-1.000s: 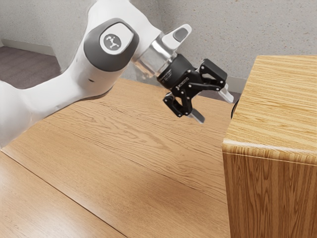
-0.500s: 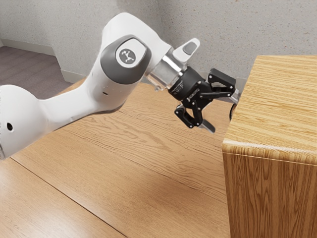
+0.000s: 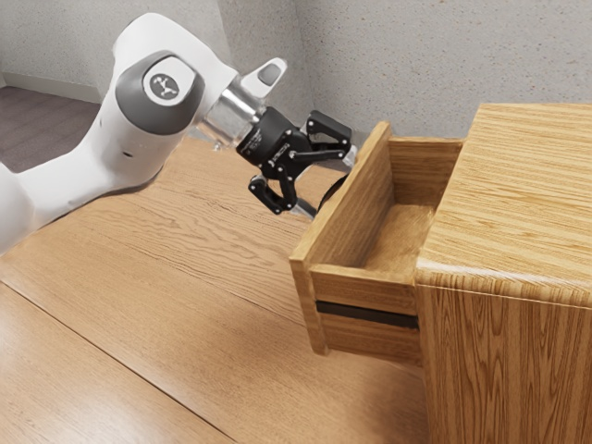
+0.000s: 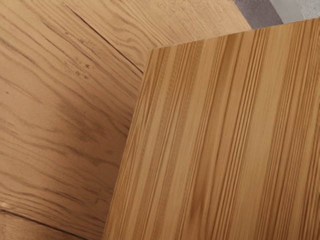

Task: Pull the drawer handle with one arm to open the drawer

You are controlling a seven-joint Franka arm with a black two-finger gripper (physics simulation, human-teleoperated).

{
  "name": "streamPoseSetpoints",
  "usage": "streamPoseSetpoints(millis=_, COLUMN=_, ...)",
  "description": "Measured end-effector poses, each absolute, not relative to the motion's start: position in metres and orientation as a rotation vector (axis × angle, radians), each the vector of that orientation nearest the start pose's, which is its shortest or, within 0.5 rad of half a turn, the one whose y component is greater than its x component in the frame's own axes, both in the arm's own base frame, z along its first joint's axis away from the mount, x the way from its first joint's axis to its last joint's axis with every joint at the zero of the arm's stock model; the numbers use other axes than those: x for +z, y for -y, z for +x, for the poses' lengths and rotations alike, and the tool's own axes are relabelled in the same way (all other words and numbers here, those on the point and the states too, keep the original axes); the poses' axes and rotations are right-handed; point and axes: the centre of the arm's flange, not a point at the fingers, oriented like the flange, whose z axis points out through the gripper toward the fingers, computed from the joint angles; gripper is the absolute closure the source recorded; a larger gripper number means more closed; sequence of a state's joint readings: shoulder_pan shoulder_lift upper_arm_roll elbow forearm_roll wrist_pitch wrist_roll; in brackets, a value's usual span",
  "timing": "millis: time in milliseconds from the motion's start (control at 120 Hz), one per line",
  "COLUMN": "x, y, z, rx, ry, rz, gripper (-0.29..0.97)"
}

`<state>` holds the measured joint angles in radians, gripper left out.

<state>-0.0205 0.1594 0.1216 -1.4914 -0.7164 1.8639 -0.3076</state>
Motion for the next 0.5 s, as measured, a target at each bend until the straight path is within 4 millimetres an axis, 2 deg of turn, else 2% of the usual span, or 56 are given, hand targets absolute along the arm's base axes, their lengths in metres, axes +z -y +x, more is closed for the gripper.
streamPoseSetpoints(millis=258, x=0.622, y=-0.053, z=0.618, rx=0.168, ry=-0.725, rz=2.368, gripper=0.0)
streamPoseSetpoints(millis=500, x=0.651, y=-0.093, z=0.588, rx=0.19, ry=-0.766, rz=2.386, gripper=0.0)
